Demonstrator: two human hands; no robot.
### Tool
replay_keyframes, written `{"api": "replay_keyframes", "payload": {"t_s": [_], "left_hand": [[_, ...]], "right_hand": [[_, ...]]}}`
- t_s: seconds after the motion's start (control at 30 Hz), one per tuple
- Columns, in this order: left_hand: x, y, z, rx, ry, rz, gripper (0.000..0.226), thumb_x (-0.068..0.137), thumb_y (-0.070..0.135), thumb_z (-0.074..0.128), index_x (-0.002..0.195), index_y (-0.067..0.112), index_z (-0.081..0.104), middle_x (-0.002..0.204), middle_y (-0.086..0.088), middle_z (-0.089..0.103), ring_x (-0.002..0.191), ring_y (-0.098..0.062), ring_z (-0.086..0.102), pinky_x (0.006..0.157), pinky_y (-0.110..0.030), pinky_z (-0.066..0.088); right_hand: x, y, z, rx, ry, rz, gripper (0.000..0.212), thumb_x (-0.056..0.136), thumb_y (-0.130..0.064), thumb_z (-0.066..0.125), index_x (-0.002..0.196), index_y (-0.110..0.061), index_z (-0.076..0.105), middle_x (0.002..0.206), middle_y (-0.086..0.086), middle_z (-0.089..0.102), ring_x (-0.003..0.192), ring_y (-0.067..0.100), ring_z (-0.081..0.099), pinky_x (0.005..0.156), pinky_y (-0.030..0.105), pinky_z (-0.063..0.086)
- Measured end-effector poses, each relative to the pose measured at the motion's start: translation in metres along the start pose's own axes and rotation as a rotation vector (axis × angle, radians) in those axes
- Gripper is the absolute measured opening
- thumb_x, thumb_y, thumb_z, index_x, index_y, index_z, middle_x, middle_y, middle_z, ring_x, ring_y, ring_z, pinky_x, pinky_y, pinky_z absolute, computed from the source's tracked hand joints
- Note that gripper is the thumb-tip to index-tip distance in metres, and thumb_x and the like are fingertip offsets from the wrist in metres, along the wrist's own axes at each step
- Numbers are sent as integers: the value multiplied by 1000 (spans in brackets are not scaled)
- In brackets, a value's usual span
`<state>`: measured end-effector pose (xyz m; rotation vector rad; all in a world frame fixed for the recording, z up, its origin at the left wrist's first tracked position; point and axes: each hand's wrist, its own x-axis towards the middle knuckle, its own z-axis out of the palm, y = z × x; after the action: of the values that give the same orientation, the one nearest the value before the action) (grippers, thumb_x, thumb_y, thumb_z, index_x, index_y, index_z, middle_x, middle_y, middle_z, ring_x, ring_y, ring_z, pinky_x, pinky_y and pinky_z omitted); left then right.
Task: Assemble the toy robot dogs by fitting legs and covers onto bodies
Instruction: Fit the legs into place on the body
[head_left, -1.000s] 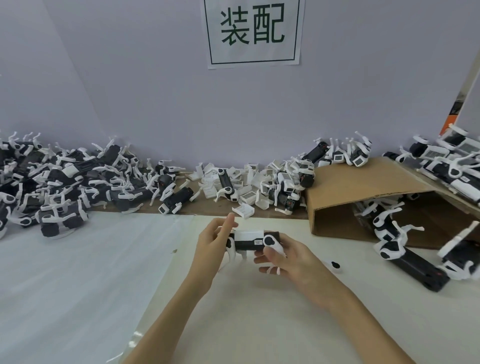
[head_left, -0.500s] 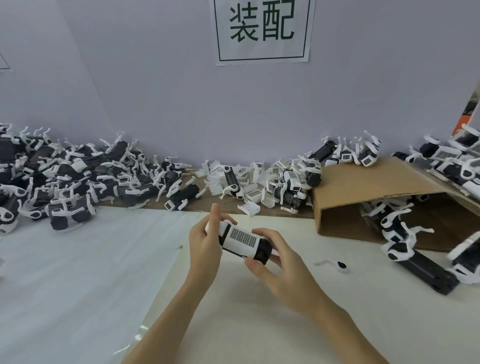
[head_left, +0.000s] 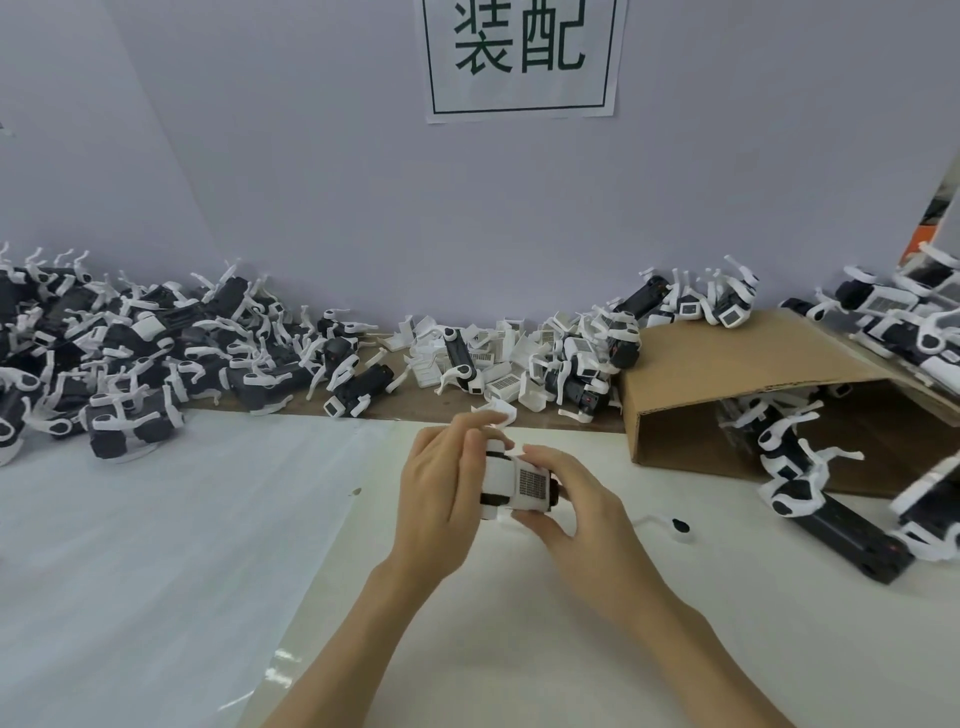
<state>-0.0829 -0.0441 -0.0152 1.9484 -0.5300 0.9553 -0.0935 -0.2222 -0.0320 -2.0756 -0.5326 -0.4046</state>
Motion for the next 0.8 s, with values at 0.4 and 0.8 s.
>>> {"api": "replay_keyframes", "payload": {"t_s": [0.4, 0.8], "left_hand": [[10, -23, -4, -256, 85, -601, 30, 115, 42, 36, 119, 25, 61, 90, 7, 78, 91, -14, 71, 85, -45, 53], [3, -72, 9, 467, -309, -702, 42, 106, 37, 56, 146, 23, 53, 156, -11, 34, 147, -32, 28, 116, -40, 28]], "right_hand": [[45, -9, -43, 803, 264, 414, 23, 99, -26, 68, 109, -5, 71, 105, 18, 70, 86, 24, 72, 73, 35, 62], [31, 22, -23, 1273, 53, 712, 54, 98, -41, 58, 129, 3, 67, 107, 19, 74, 85, 29, 75, 70, 35, 64]]}}
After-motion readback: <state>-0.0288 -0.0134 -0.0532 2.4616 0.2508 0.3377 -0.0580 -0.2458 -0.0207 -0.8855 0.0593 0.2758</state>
